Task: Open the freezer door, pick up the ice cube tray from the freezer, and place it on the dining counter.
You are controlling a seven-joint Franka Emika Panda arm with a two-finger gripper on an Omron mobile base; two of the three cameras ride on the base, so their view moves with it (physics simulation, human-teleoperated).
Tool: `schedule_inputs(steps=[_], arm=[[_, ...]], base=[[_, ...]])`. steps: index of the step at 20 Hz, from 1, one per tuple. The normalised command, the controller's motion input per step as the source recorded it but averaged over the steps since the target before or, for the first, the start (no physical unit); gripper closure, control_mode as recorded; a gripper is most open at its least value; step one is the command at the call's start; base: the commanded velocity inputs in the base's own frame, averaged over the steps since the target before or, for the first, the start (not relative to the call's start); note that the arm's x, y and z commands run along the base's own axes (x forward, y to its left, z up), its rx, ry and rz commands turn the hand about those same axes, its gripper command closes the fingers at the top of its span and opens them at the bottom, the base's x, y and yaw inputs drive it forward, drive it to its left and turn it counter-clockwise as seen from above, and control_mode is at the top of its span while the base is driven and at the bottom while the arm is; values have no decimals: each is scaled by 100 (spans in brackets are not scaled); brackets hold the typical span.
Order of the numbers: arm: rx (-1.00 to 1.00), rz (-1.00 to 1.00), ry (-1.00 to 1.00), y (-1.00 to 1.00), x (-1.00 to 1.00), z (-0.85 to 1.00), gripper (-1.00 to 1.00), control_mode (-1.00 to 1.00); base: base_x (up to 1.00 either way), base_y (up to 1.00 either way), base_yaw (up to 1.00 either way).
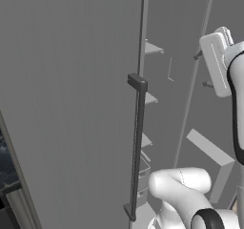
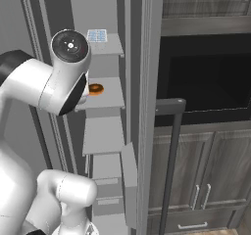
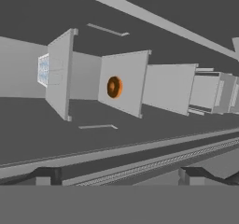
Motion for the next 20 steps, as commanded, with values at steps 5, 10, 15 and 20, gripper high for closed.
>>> schedule_inputs(steps=[5,10,15,20], arm=[[3,0,-3,0,10,6,-100,-100],[3,0,0,0,18,0,-100,-100],[2,0,0,0,20,0,-100,-100],[2,0,0,0,26,0,-100,-100]], base=[[0,0,0],[0,0,0],[0,0,0],[0,0,0]])
